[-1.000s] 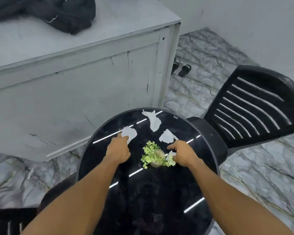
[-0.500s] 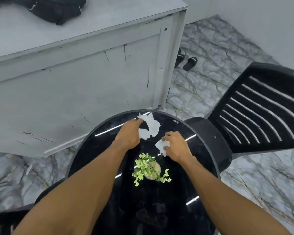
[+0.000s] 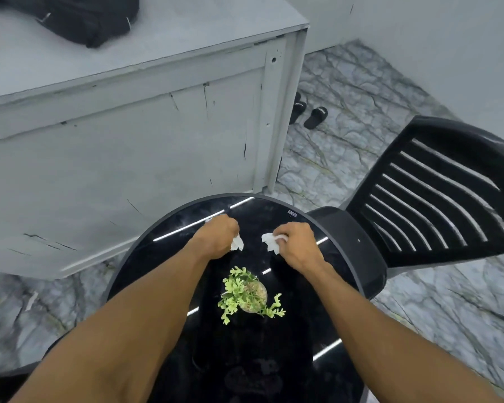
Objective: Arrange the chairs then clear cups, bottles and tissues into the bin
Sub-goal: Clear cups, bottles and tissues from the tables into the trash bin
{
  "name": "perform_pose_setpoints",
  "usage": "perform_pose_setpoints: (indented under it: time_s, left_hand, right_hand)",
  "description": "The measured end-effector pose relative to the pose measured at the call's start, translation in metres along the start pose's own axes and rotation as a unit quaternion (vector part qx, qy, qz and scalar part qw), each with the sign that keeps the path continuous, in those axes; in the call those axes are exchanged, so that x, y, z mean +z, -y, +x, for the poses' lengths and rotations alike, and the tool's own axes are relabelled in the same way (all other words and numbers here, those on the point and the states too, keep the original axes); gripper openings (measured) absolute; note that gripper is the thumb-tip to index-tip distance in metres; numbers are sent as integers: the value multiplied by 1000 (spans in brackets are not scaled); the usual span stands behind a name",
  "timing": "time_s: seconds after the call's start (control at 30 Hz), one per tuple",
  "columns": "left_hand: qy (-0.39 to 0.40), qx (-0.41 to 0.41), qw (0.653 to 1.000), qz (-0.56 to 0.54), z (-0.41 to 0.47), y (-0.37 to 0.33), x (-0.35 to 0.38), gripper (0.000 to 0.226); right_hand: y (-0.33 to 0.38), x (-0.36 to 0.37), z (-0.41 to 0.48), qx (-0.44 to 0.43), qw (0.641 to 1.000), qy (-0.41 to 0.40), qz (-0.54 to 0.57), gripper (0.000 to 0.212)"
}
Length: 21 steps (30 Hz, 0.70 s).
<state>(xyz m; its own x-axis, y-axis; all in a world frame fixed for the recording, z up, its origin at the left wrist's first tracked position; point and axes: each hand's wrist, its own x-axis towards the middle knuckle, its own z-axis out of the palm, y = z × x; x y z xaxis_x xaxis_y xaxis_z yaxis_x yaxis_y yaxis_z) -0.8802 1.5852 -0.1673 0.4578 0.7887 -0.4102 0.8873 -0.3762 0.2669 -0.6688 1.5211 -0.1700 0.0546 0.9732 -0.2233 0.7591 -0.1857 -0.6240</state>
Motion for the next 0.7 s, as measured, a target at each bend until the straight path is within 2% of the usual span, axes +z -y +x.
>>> perform_pose_setpoints:
  time_s: [0.17,0.3,0.43,0.53,0.7]
  left_hand:
    - [-122,-72,984,-106,-65,32,-42,29]
    - [-198,-164,951,-169,-155,68,-68,26]
    - [-270,-238,914,-187,-274,117,-75,24]
    - [-321,-290,882,-189,-376,155,-66,23]
    - [-345,-360,841,-208,-533,186,-32,26]
  right_hand:
    - [96,-13,9,-50,997,-12,52,19]
    - [193,8,-15,-130,991,19,36,18]
    - [285,57,-77,-208,976,63,10,14]
    - [350,102,-138,-265,959,99,14,19]
    - [434,176,-233,-340,929,146,13,20]
